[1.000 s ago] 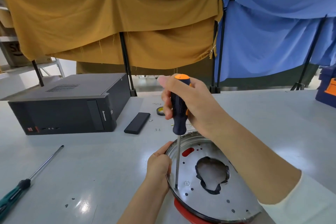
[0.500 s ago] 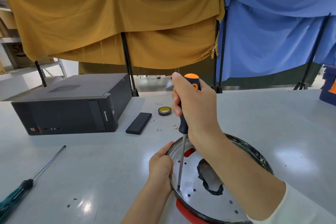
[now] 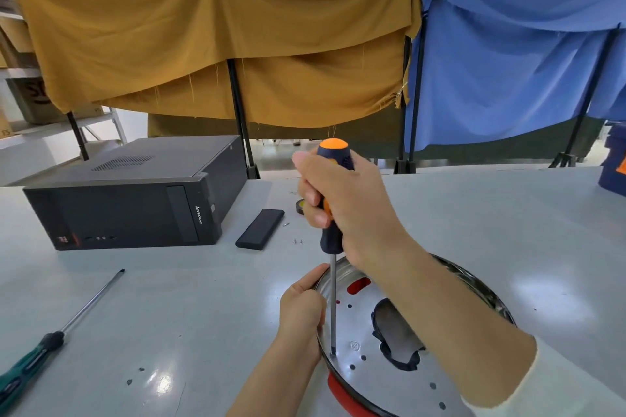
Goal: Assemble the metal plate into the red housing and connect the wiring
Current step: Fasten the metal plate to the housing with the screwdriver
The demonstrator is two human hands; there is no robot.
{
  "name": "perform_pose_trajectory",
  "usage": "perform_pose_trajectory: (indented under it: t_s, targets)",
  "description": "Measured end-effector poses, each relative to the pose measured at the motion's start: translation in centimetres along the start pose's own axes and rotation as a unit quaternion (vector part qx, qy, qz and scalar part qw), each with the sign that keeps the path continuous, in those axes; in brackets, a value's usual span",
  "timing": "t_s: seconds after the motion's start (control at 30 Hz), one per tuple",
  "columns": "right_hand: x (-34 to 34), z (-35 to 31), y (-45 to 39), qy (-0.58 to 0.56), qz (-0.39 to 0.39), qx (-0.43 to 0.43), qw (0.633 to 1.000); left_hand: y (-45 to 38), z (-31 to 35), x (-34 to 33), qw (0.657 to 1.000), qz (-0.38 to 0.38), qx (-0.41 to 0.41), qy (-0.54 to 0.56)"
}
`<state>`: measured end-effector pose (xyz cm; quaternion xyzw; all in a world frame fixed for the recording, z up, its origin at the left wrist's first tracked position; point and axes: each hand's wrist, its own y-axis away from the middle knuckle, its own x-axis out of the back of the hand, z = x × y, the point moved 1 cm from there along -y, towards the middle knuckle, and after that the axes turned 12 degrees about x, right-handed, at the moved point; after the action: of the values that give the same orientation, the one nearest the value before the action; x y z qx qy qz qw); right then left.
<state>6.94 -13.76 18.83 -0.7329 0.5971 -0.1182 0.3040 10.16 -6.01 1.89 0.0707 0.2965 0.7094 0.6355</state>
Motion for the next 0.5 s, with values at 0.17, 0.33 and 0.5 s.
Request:
perform_pose_trajectory:
  t_s: [0.17,0.33,0.5]
  targets:
    - [0.4,0.1,-0.2,0.090,0.106,0.034,0.990,0.1,0.2,0.1,1.000,-0.005,0.006,-0.015]
    - [2.5,-0.3,-1.0,-0.132,-0.123,-0.039,0.983,0.2,0.4,0.2,1.000,-0.018,0.010,0.008]
    - [2.4,-0.5,-1.0,-0.190,-0.226,-0.068,0.953,0.6,0.4,0.1,1.000,-0.020,0.000,0.011]
